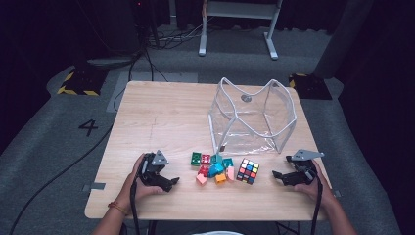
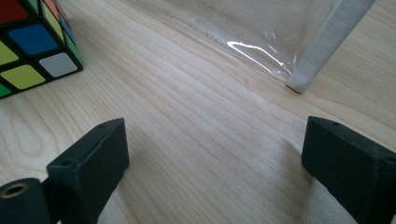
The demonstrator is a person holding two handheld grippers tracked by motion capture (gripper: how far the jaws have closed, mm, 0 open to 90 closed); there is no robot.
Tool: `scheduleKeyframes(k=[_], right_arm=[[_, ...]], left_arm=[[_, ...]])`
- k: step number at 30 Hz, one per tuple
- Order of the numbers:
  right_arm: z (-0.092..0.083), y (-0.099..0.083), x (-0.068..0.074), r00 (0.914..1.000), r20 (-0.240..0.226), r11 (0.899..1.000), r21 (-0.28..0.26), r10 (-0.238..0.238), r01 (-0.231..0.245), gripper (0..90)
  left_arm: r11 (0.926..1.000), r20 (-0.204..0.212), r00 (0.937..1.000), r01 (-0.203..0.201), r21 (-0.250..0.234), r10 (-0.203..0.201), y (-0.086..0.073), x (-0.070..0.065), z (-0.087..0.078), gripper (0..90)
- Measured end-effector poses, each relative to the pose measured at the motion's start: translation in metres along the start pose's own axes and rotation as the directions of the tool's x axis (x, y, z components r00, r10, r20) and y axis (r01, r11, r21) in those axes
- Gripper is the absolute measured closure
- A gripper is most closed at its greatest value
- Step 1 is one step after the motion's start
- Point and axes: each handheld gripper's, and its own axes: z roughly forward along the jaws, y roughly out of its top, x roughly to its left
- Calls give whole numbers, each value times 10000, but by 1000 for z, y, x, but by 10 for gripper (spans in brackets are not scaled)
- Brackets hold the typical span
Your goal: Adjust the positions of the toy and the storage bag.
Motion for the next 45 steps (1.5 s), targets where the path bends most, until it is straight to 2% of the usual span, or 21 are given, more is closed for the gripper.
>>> scheduleKeyframes(k=[5, 10, 11, 14, 15, 18, 19, 22, 23, 26, 29, 35, 37, 38, 39, 40, 41, 42, 43, 44, 45], right_arm=[[0, 0, 0, 10000, -11, 10000, -13, -40, 40, 77], [-2, 0, -1, 10000, -39, 9998, -209, -62, 61, 172], [-1, 1, -1, 10000, 51, 9998, -212, 7, -6, 171], [-2, 1, -1, 9996, 221, 9994, -278, -196, 203, 200], [-4, 2, -3, 9978, 564, 9987, -362, -336, 357, 239], [-7, 4, -8, 9947, 1010, 9987, -438, -210, 255, 262], [-7, 4, -8, 9947, 1010, 9987, -438, -210, 255, 262], [-17, 11, -19, 9884, 1516, 9940, -1085, -2, 168, 307], [-17, 11, -19, 9884, 1516, 9940, -1085, -2, 168, 307], [-22, 20, -28, 9867, 1592, 9883, -1521, 321, -76, 334], [-22, 31, -31, 9833, 1805, 9864, -1642, 241, 60, 340], [-7, 52, -33, 9835, 1807, 9848, -1706, -17, 330, 411], [-5, 53, -33, 9845, 1749, 9845, -1712, -87, 391, 444], [0, 55, -32, 9825, 1833, 9850, -1604, -341, 641, 476], [2, 56, -31, 9840, 1744, 9859, -1546, -359, 634, 515], [2, 56, -31, 9840, 1744, 9859, -1546, -359, 634, 515], [5, 56, -29, 9872, 1530, 9867, -1475, -454, 682, 552], [7, 56, -27, 9890, 1388, 9881, -1367, -515, 707, 542], [9, 57, -24, 9863, 1571, 9885, -1329, -512, 725, 549], [9, 59, -22, 9869, 1521, 9881, -1348, -535, 743, 629], [9, 59, -22, 9869, 1521, 9881, -1348, -535, 743, 629]], left_arm=[[10000, 14, 10000, -37, -37, 37, 0, 0, 0, 3], [9999, -58, 9999, -103, -49, 103, 0, 0, 0, 4], [10000, -56, 10000, -83, -55, 83, 0, 0, 0, 4], [10000, -55, 10000, 31, 21, -30, 0, 0, 0, 4], [10000, -67, 10000, 49, 34, -49, 1, 0, 0, 4], [10000, -130, 9999, -82, -11, 82, 1, 1, 0, 4], [10000, -124, 9999, -70, -4, 70, 1, 1, 0, 4], [10000, -79, 10000, 26, 26, -26, 1, 1, 1, 4], [10000, -64, 10000, 30, 34, -30, 1, 1, 1, 4], [10000, -82, 10000, 23, -12, -24, 2, 1, 1, 4], [10000, -86, 10000, 19, -4, -19, 2, 1, 1, 4], [10000, -91, 9999, 44, -4, -44, 2, 1, 1, 4], [10000, -84, 10000, 13, 2, -13, 2, 1, 1, 4], [10000, -88, 10000, 12, -4, -12, 2, 1, 1, 4], [10000, -89, 10000, 6, 5, -6, 2, 1, 1, 4], [10000, -66, 10000, 36, 7, -36, 2, 1, 1, 4], [10000, -93, 10000, 0, 5, 1, 2, 1, 1, 4], [10000, -87, 10000, 8, 3, -8, 2, 1, 1, 4], [10000, -67, 10000, 33, 0, -33, 2, 1, 1, 4], [10000, -66, 10000, 26, 28, -25, 2, 1, 1, 4], [10000, -66, 10000, 26, 28, -25, 2, 1, 1, 4]])
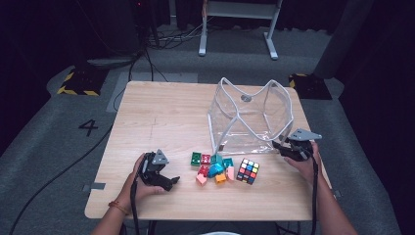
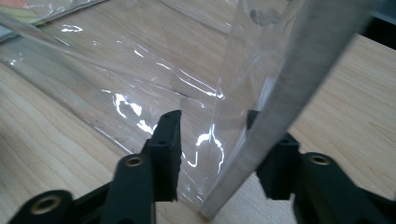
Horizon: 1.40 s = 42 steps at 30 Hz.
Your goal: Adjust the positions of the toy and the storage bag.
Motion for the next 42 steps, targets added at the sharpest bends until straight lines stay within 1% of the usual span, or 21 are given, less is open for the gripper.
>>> scheduleKeyframes(k=[2, 3, 5, 7, 9, 10, 13, 14, 16, 18, 20, 24, 26, 27, 30, 32, 33, 35, 39, 40, 42], right_arm=[[1, 0, 1, 9997, -185, 9996, -216, 168, -172, 681], [2, 0, 3, 9997, -149, 9994, -288, 206, -211, 707], [2, 1, 6, 9999, -113, 9994, -326, 117, -120, 741], [3, 2, 11, 9997, -242, 9993, -372, 84, -93, 771], [4, 4, 16, 9994, -335, 9991, -406, -118, 104, 807], [4, 5, 22, 9978, -586, 9988, -407, -311, 288, 832], [4, 7, 29, 9957, -775, 9980, -415, -500, 469, 849], [4, 9, 38, 9910, -1003, 9953, -485, -886, 841, 861], [4, 10, 41, 9888, -1134, 9946, -455, -976, 929, 863], [3, 12, 49, 9819, -1467, 9924, -468, -1199, 1142, 866], [3, 12, 54, 9760, -1664, 9898, -478, -1405, 1343, 866], [0, 12, 66, 9681, -2018, 9886, -534, -1487, 1407, 866], [-1, 12, 69, 9683, -2042, 9890, -625, -1439, 1338, 866], [-3, 11, 73, 9653, -2162, 9888, -600, -1466, 1367, 866], [-7, 10, 76, 9640, -2221, 9889, -567, -1465, 1372, 866], [-9, 8, 78, 9632, -2213, 9879, -616, -1525, 1422, 865], [-11, 6, 79, 9650, -2087, 9870, -588, -1588, 1497, 860], [-13, 4, 81, 9651, -2088, 9869, -674, -1579, 1469, 819], [-16, -1, 82, 9629, -2382, 9907, -799, -1266, 1105, 734], [-19, -2, 83, 9631, -2409, 9915, -766, -1204, 1048, 704], [-22, -4, 84, 9649, -2355, 9918, -781, -1166, 1008, 682]], left_arm=[[10000, -16, 10000, 4, -18, -4, 0, 0, 0, 4], [10000, -23, 10000, 6, -15, -6, 0, 0, 0, 4], [10000, -11, 10000, 12, -19, -12, 0, 0, 0, 4], [10000, 10, 10000, 33, -25, -33, 0, 0, 0, 4], [10000, -22, 10000, 34, -31, -34, 0, 0, 0, 4], [10000, 1, 10000, 27, -49, -27, 0, 0, 0, 4], [10000, 26, 10000, 12, 7, -12, 0, 0, 0, 4], [10000, 6, 10000, 22, 3, -22, 0, 0, 0, 4], [10000, 1, 10000, 32, -11, -32, 0, 0, 0, 4], [10000, -23, 10000, 41, -33, -41, 0, -1, 0, 9], [10000, -15, 10000, 29, -43, -29, 0, -1, 0, 9], [10000, -9, 10000, 30, 1, -30, 0, -1, 0, 9], [10000, -12, 10000, 28, 2, -28, 0, -1, 0, 9], [10000, 1, 10000, 14, -16, -14, 0, -1, 0, 10], [10000, -70, 10000, -24, -87, 23, -1, -1, 0, 13], [10000, -80, 10000, 9, -98, -9, -1, -1, -1, 16], [10000, -55, 10000, 50, -81, -50, -1, -1, -1, 17], [10000, 12, 10000, 34, -66, -34, -1, -1, -1, 18], [10000, 45, 10000, 57, -64, -56, -2, -1, -1, 18], [10000, 36, 10000, 37, -71, -36, -2, -1, -1, 18], [9999, 31, 10000, 72, -88, -72, -2, -2, -1, 18]])
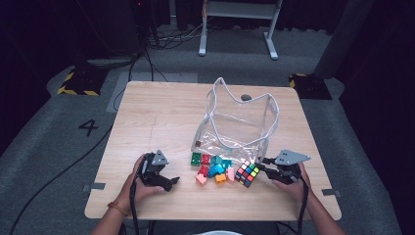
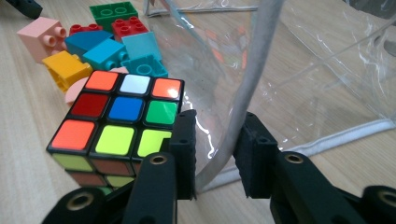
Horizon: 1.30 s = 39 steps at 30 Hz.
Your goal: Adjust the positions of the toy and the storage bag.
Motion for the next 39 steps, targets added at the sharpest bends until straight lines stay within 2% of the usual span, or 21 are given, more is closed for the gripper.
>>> scheduleKeyframes(k=[8, 10, 12, 16, 20, 23, 27, 30, 35, 39], right_arm=[[-15, -12, 12, 9992, 47, 9989, 258, 402, -403, 553], [-18, -15, 16, 9984, 388, 9982, 416, 405, -421, 472], [-21, -19, 23, 9967, 626, 9974, 477, 509, -540, 431], [-23, -23, 34, 9976, 408, 9976, 398, 557, -573, 345], [-16, -20, 46, 9990, 255, 9982, 469, 357, -369, 304], [-11, -20, 49, 9992, -23, 9980, 490, 397, -395, 277], [-6, -17, 51, 9995, -54, 9987, 400, 303, -301, 248], [0, -14, 53, 9988, -69, 9978, 474, 476, -473, 223], [12, -12, 61, 9987, -203, 9963, 727, 475, -459, 192], [20, -8, 67, 9956, 110, 9922, 819, 929, -935, 155]], left_arm=[[10000, -12, 10000, 53, 13, -53, 0, -1, 0, 18], [10000, -16, 10000, 51, 10, -51, 0, -1, 0, 18], [10000, -18, 10000, 55, 6, -55, 0, -1, 0, 18], [10000, -41, 10000, 70, -2, -70, 0, -1, 0, 18], [10000, -25, 10000, 66, 10, -66, 0, -1, -1, 18], [10000, -22, 10000, 62, 11, -62, 0, -1, -1, 18], [10000, -21, 10000, 64, 6, -64, 0, -1, 0, 18], [10000, -24, 10000, 68, 7, -68, 0, -1, 0, 18], [10000, -23, 10000, 68, 6, -68, 0, -1, 0, 18], [10000, 4, 10000, 47, 11, -47, 0, 0, 0, 17]])
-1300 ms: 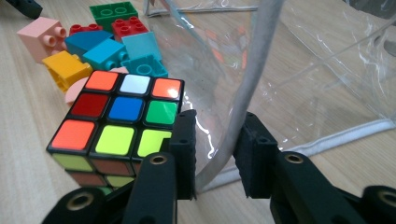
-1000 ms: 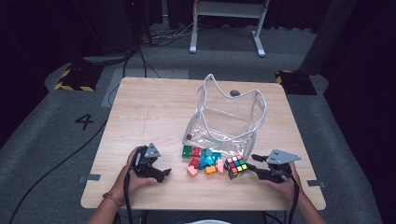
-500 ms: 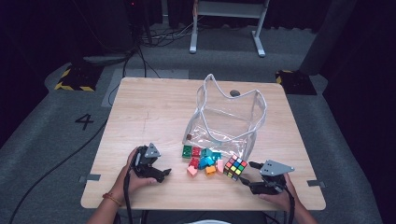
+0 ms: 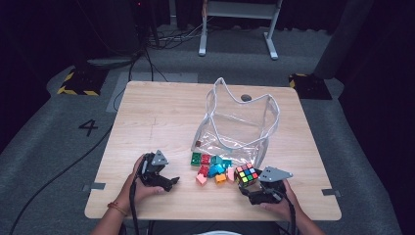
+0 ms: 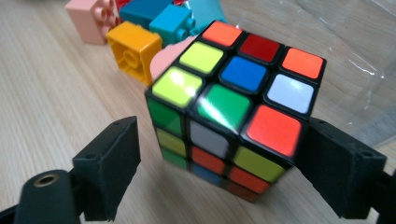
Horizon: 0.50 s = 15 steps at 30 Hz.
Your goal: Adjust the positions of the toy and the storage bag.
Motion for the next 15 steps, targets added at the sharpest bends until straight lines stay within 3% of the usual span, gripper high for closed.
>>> scheduleKeyframes(k=[4, 7, 11, 15], right_arm=[[12, 7, 6, 9989, 470, 9996, 279, 36, -49, 157], [17, 7, 5, 9974, 648, 9992, 270, -312, 295, 200], [10, 1, -2, 9990, 402, 9997, 141, -210, 205, 312], [5, -3, -4, 9991, 205, 9993, 58, -358, 357, 328]], left_arm=[[10000, 21, 10000, -16, 18, 16, 0, 0, 0, 16], [10000, 24, 10000, -11, 16, 11, 0, 0, 0, 16], [10000, -23, 10000, -44, 2, 44, 0, 0, -1, 19], [10000, 72, 10000, -60, -15, 60, 0, 1, 0, 15]])
